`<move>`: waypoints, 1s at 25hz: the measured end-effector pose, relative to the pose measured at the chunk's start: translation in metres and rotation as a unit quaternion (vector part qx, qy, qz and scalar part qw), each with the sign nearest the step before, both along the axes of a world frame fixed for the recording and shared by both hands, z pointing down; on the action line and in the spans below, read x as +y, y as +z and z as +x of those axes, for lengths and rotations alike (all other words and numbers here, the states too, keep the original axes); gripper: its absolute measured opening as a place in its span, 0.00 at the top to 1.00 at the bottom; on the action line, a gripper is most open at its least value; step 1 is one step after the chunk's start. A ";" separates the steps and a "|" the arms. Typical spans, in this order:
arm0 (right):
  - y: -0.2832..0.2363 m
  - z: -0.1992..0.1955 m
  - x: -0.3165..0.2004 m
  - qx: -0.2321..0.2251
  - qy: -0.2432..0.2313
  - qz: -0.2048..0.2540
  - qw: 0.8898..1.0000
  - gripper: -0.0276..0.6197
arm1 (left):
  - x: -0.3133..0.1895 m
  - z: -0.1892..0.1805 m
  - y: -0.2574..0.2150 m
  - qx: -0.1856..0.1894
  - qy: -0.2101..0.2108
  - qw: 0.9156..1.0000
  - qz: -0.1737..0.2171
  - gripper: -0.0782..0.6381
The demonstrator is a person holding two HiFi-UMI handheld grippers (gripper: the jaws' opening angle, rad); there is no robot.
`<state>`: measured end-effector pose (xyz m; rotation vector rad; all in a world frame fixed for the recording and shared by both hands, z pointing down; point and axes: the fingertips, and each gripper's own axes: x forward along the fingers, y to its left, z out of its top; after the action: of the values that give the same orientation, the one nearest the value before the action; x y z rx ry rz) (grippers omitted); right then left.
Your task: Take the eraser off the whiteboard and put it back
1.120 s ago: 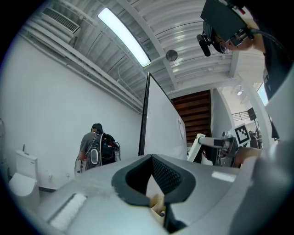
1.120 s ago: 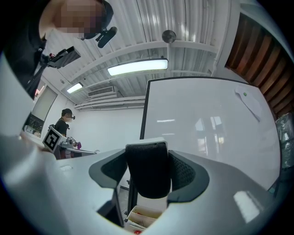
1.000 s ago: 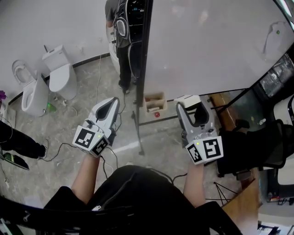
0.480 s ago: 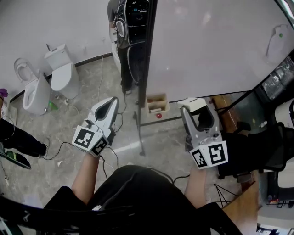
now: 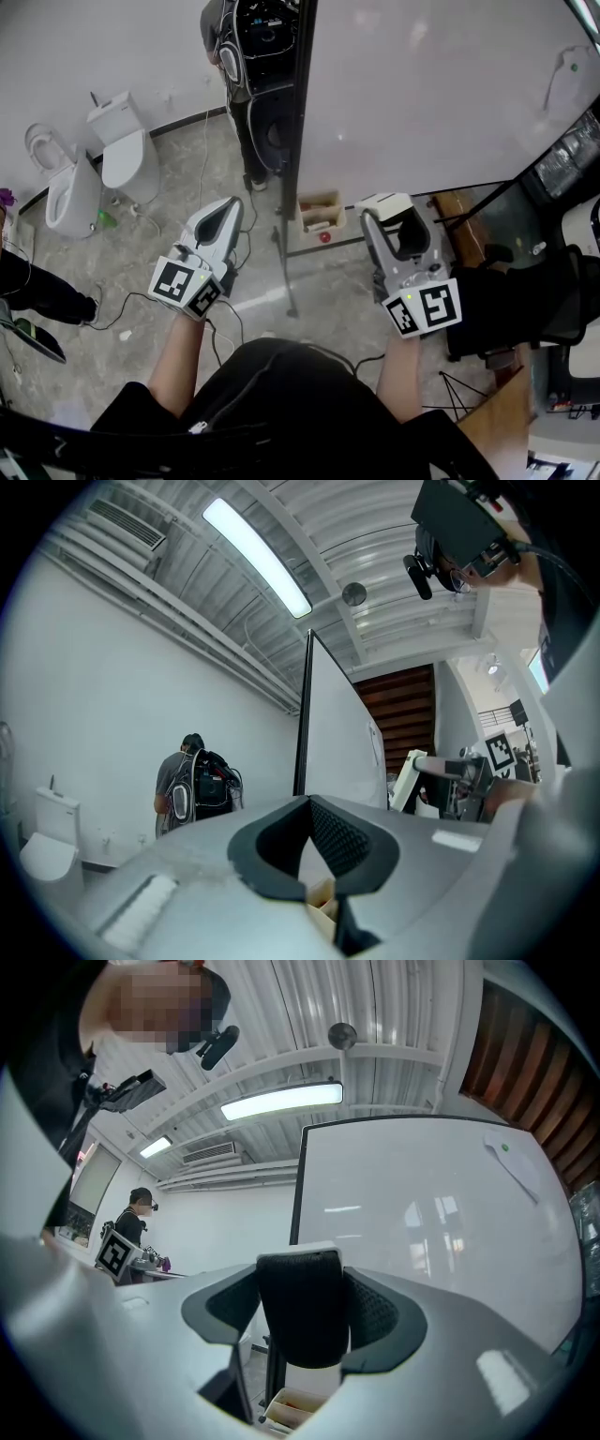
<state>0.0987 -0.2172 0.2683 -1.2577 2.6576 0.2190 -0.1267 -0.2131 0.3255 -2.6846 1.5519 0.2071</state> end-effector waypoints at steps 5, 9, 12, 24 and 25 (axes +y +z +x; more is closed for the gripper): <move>0.010 -0.007 -0.020 -0.002 0.000 -0.010 1.000 0.53 | -0.011 0.000 0.003 0.014 -0.004 1.000 -0.008 0.88; 0.027 -0.014 -0.041 -0.004 0.000 -0.027 1.000 0.53 | -0.019 0.004 0.008 0.010 -0.002 1.000 -0.012 0.88; 0.038 -0.020 -0.054 0.000 -0.001 -0.038 0.999 0.53 | -0.024 0.007 0.011 0.012 0.000 1.000 -0.014 0.88; 0.097 -0.045 -0.097 0.007 -0.005 -0.094 0.996 0.53 | -0.030 0.007 0.025 0.003 0.003 1.000 -0.024 0.88; 0.100 -0.047 -0.099 0.006 -0.004 -0.096 0.995 0.53 | -0.030 0.006 0.026 0.003 0.002 1.000 -0.025 0.88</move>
<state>0.0513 -0.3165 0.3681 -1.3032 2.7483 -0.0307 -0.1209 -0.2429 0.3518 -2.7273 1.5745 0.1800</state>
